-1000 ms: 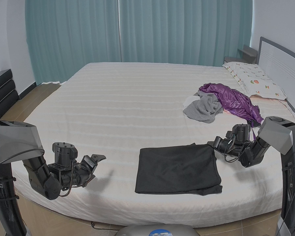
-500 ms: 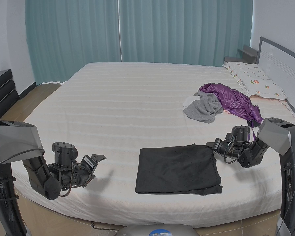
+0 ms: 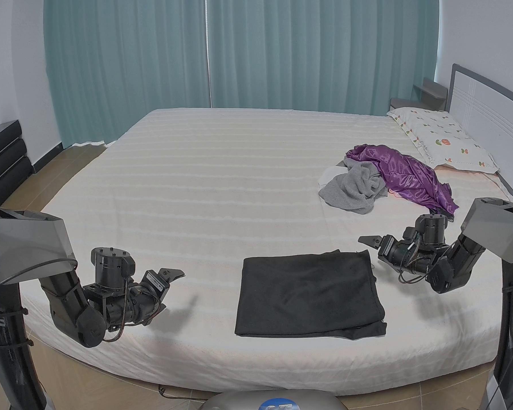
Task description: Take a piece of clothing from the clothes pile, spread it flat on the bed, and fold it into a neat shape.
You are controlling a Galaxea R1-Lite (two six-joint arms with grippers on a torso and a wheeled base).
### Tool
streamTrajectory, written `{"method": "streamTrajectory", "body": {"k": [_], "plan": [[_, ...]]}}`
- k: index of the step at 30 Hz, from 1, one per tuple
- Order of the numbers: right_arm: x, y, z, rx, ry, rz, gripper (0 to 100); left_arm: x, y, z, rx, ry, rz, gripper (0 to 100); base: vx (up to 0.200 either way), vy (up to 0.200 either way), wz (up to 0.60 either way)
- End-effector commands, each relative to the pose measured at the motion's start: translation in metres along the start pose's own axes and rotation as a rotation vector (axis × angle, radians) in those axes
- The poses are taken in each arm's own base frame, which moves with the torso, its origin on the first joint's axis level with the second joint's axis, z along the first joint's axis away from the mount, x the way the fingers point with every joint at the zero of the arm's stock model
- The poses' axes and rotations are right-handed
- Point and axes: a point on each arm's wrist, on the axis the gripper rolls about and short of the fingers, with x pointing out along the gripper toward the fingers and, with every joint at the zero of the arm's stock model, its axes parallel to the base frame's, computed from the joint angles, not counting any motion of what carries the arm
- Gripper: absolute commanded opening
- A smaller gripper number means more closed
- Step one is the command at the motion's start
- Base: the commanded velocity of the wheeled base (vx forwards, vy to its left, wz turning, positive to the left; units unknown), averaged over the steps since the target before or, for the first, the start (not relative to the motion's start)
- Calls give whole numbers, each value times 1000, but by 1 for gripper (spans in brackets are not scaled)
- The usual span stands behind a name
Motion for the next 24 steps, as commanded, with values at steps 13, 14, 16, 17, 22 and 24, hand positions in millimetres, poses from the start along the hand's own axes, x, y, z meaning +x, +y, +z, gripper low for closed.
{"method": "streamTrajectory", "body": {"k": [13,14,16,17,22,24], "plan": [[-136,5,-55,98,-74,2,100,-6,2,-4,1,-2,-22,100,0,0,0],[-133,3,-56,134,-69,-1,100,-6,2,-4,2,-3,-28,100,0,0,0],[-125,-1,-55,179,-70,0,100,-7,2,-5,4,1,-33,100,0,-100,0],[-123,-3,-57,180,-65,-5,100,-7,1,-7,8,5,-35,100,0,-200,0],[-121,-10,-58,207,-54,-21,100,-7,0,-9,12,12,-39,100,0,-200,0],[-121,-16,-57,221,-60,-33,100,-7,0,-9,12,11,-37,100,0,-200,0]]}}
